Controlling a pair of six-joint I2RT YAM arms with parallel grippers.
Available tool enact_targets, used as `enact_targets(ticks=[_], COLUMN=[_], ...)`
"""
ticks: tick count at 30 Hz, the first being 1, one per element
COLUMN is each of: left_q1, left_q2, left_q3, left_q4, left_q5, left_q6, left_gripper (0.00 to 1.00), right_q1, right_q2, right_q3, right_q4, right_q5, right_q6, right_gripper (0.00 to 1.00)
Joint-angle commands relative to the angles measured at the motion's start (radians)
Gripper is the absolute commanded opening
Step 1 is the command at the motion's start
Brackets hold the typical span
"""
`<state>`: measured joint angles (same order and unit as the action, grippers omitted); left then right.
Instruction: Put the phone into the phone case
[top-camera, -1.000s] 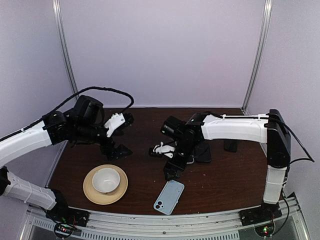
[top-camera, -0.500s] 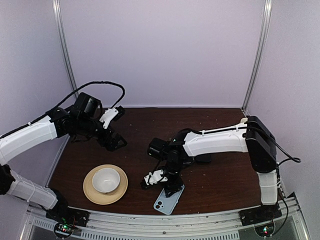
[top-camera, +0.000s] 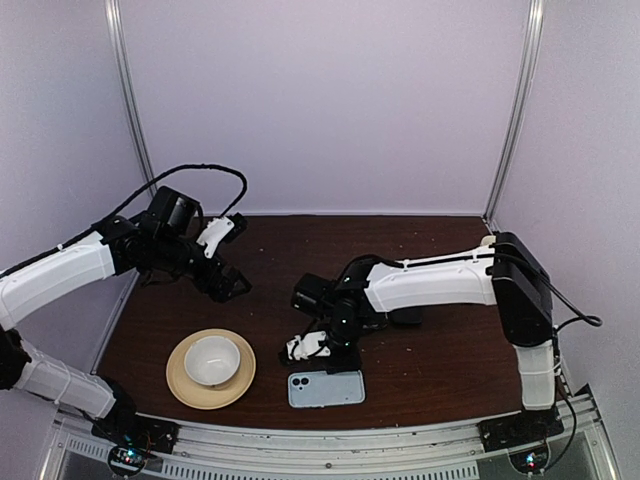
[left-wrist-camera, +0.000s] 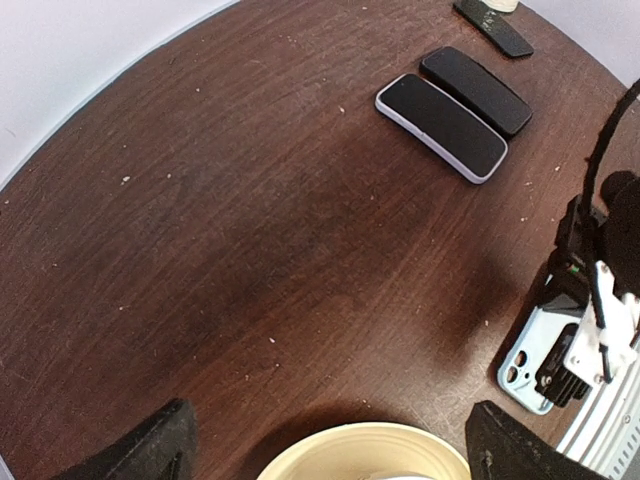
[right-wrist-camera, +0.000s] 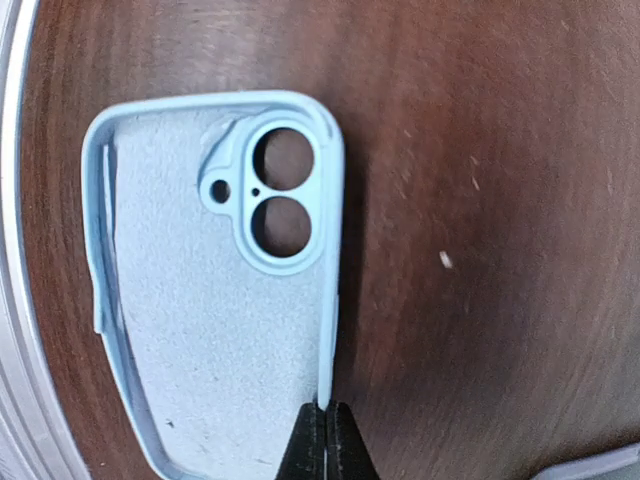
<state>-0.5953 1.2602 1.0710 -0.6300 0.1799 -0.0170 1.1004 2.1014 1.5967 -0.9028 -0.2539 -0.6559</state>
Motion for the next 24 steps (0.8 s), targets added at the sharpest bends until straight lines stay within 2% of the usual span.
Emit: enact_targets(ticks=[1, 6, 9, 12, 14, 17, 24], left_q1=[0.012, 0.013, 0.012, 0.012, 0.012, 0.013, 0.013], left_q2=[0.001, 0.020, 0.029, 0.027, 0.022, 0.018, 0.014], left_q3=[0.004, 0.017, 0.026, 0.028, 0.026, 0.023, 0.024], left_q4=[0.017, 0.002, -0.009, -0.013, -0.012, -0.010, -0.022], left_q5=[0.014, 0.023, 0.031, 0.034, 0.037, 0.038, 0.036], left_q6=[0.002, -0.011, -0.016, -0.018, -0.018, -0.018, -0.018], left_gripper=[0.98, 0.97, 0.97, 0.98, 0.97, 0.98, 0.98], right_q1=[-0.007, -0.048, -0.050, -0.039, -0.029, -0.027, -0.025], right_q2=[-0.151, -0.334, -0.460, -0.555, -0.587, -0.590, -0.583], right_q3=[-0.064, -0.281, -0.485, -0.673, -0.731, -0.714, -0.752], right_q4=[-0.040, -0.011, 0.113, 0.282, 0.330, 0.271, 0.340], right_q5=[0.156, 0.238, 0.241, 0.183, 0.204, 0.278, 0.222], right_q6=[0.396, 0.972, 1.311, 1.582, 1.659, 1.705, 1.748], right_gripper=[0.00, 0.00, 0.00, 0.00, 0.00, 0.00, 0.00])
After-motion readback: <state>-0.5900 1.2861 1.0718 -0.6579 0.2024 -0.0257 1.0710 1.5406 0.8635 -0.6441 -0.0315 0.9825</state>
